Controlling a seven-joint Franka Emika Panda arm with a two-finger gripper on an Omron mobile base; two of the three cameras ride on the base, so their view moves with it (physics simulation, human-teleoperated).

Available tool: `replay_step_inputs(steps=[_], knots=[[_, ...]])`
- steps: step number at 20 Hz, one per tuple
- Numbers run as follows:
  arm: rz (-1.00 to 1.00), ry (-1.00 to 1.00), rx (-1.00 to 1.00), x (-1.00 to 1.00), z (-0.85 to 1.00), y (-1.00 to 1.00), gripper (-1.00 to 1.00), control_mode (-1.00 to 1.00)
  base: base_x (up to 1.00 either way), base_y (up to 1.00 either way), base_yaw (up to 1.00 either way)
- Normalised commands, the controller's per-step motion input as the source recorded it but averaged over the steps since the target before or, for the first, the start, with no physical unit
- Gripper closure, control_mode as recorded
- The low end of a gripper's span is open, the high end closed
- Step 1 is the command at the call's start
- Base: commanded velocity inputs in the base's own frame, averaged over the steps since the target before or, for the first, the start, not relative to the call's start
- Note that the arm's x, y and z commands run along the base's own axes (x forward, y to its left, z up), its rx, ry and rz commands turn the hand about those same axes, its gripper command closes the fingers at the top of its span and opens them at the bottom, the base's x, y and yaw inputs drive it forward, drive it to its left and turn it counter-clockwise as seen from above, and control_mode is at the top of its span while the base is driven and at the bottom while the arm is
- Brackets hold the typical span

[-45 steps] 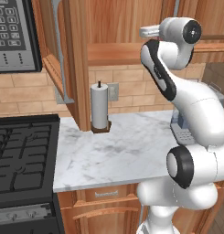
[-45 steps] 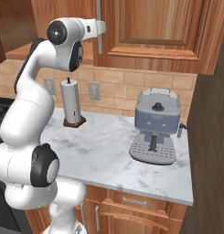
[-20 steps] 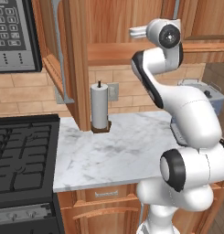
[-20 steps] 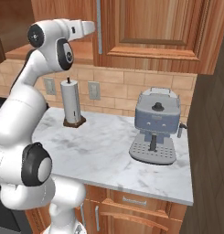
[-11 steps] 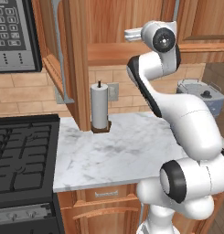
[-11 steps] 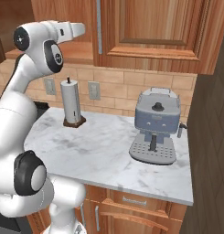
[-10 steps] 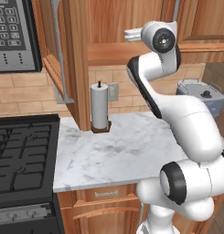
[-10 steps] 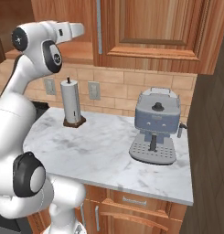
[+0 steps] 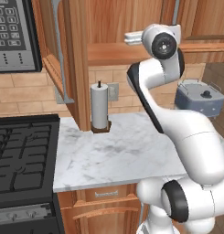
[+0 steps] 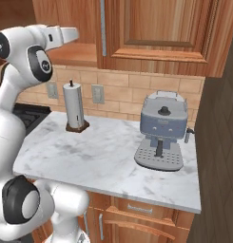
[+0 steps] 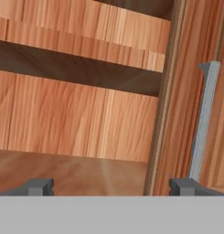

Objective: Open the cabinet. Pick the soap dispenser and place it next to the sink. Then close the cabinet.

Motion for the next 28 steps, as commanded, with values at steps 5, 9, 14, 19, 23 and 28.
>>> replay_step_inputs(steps=[5,9,14,19,23,28], knots=[[0.00,0.00,0.01,-0.52,0.00,-0.02,-1.00,-1.00,0.00,0.00,0.00],[0.00,0.02,0.04,-0.46,0.00,0.00,-1.00,-1.00,0.00,0.00,0.00],[0.00,0.00,0.04,-0.52,0.00,-0.03,-1.00,-1.00,0.00,0.00,0.00],[0.00,0.01,0.01,-0.39,0.00,0.05,-1.00,-1.00,0.00,0.00,0.00],[0.00,0.00,0.01,-0.45,0.00,0.00,-1.00,-1.00,0.00,0.00,0.00],[0.00,0.00,0.02,-0.50,0.00,0.00,-1.00,-1.00,0.00,0.00,0.00]])
